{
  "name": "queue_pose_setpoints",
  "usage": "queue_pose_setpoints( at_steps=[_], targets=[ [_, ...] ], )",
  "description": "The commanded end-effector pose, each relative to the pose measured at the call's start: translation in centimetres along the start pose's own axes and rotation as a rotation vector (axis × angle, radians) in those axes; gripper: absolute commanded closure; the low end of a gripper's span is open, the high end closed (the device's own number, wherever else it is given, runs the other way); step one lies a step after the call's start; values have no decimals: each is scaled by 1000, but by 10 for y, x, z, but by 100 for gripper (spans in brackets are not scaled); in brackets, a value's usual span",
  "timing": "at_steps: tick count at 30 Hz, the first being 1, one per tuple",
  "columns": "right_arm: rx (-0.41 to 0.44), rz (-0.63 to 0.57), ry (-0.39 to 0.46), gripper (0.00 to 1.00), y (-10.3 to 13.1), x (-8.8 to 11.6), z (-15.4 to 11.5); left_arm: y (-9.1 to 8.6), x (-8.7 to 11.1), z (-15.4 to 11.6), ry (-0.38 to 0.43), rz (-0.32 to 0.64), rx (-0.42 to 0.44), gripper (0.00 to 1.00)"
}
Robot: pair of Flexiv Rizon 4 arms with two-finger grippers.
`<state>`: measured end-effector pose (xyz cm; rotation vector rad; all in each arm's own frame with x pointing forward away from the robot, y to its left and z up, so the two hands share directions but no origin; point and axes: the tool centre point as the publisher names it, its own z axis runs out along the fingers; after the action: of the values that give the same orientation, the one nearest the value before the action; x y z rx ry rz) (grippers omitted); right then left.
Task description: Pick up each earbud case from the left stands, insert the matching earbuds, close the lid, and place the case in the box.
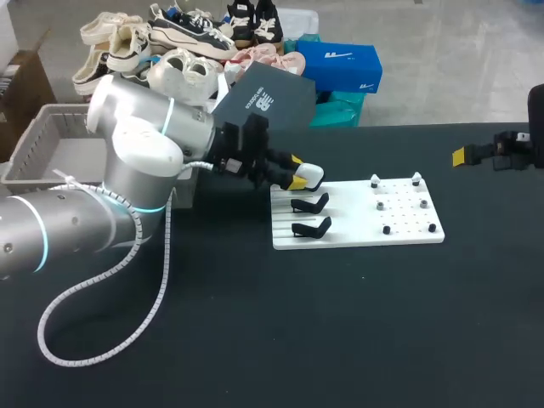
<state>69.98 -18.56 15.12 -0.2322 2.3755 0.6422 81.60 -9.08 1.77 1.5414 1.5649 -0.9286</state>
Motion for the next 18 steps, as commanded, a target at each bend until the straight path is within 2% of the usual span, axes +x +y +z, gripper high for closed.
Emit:
queue_pose_setpoints(
  at_steps=[1, 9, 12, 14, 15, 16, 17, 18],
  targets=[
    [-4, -2, 0, 0, -1, 0, 1, 5, 1, 4, 1, -2, 3, 54],
    [-4, -2, 0, 0, -1, 0, 1, 8, 2, 7, 3, -9, -5, 58],
    [-4, -2, 0, 0, -1, 0, 1, 8, 3, 7, 3, -10, -9, 64],
    [-4, -2, 0, 0, -1, 0, 1, 8, 3, 7, 2, -9, -9, 69],
    [-4, -2, 0, 0, -1, 0, 1, 8, 3, 7, 2, -9, -9, 78],
    [-4, -2, 0, 0, -1, 0, 1, 7, 3, 6, 1, -8, -9, 82],
    [-4, -2, 0, 0, -1, 0, 1, 7, 3, 5, 1, -8, -8, 89],
    [-4, -2, 0, 0, -1, 0, 1, 7, 3, 5, 0, -8, -8, 100]
  ],
)
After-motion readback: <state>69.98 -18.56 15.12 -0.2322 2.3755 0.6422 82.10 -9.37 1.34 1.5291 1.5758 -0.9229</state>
